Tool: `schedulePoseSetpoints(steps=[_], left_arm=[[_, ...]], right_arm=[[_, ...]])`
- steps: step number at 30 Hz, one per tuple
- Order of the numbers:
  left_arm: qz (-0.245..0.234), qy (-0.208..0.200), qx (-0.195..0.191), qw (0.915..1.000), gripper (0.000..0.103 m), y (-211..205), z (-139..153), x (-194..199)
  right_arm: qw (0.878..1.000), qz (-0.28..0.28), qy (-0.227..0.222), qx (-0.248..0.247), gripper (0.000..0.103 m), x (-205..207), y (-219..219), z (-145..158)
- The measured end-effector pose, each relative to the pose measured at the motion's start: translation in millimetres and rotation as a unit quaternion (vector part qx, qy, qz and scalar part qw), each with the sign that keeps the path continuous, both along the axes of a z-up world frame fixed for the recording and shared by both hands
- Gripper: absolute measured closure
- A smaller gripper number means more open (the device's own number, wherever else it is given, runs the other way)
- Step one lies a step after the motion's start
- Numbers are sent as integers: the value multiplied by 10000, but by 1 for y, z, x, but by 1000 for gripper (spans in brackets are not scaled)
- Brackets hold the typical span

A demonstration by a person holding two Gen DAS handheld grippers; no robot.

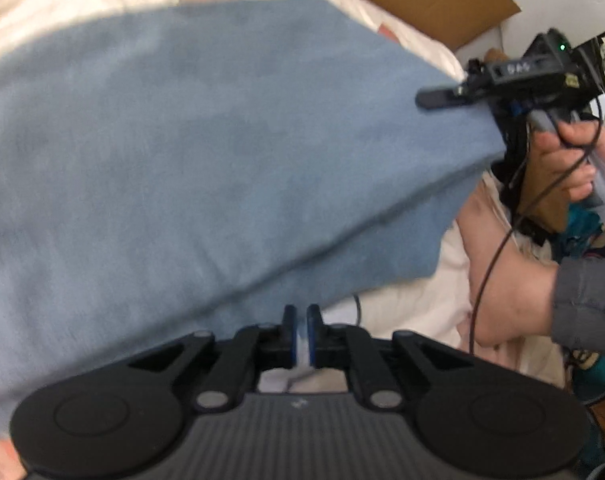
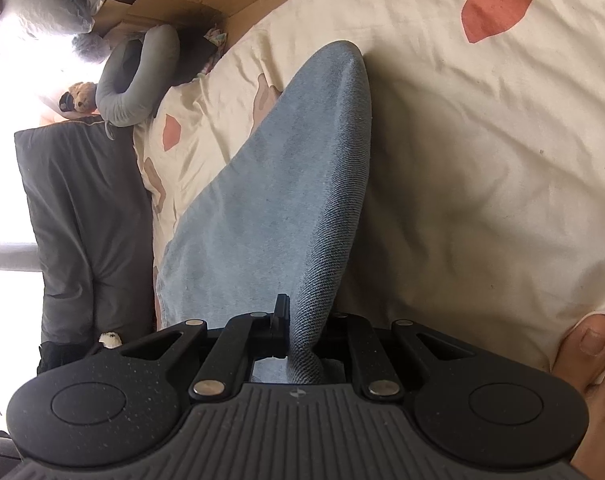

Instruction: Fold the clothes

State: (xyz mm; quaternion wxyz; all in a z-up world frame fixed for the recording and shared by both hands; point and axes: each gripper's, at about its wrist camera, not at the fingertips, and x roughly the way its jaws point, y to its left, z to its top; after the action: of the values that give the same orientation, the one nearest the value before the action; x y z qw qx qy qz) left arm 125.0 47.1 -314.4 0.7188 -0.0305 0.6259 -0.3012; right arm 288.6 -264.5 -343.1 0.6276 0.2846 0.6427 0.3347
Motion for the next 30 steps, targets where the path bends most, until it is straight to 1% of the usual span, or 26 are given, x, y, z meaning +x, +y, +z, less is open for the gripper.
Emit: schedulePoseSetpoints(steps=[1, 2, 5, 6, 7, 10, 13, 17, 19, 24, 30], left_arm=[[83, -116, 45, 9999, 93, 1, 3, 5], [210, -202, 73, 9995, 89, 5, 5, 10], [536, -338, 254, 9977, 88, 14, 5, 28], [579, -417, 303, 9970, 86, 14, 5, 34], [621, -495, 352, 9962, 82, 15, 5, 39], [726, -621, 489, 9942, 82, 15, -1, 50], [888, -701, 434, 9926, 82, 19, -7, 60], [883, -951, 480, 9904, 81, 19, -6, 76], [937, -1071, 482, 9886, 78, 18, -4, 85], [1086, -1245, 494, 9850, 78, 21, 0, 110], [1042, -1278, 561, 9847, 78, 19, -2, 129]], right_arm=[[10000, -5, 5, -6, 97, 0, 0, 0], [10000, -9, 10, -12, 96, 0, 0, 0], [10000, -14, 20, -23, 96, 1, 0, -1], [10000, -16, 25, -25, 96, 1, 0, -1], [10000, -19, 35, -31, 96, 1, 0, -1], [10000, -20, 68, -63, 96, 1, 0, -4], [9999, -21, 105, -94, 95, 2, 0, -5], [9999, -22, 126, -98, 95, 2, 0, -6], [9998, -32, 143, -111, 95, 2, 0, -7], [9996, -93, 119, -226, 94, 0, -1, -8], [9996, -101, 124, -245, 94, 0, -3, -9]])
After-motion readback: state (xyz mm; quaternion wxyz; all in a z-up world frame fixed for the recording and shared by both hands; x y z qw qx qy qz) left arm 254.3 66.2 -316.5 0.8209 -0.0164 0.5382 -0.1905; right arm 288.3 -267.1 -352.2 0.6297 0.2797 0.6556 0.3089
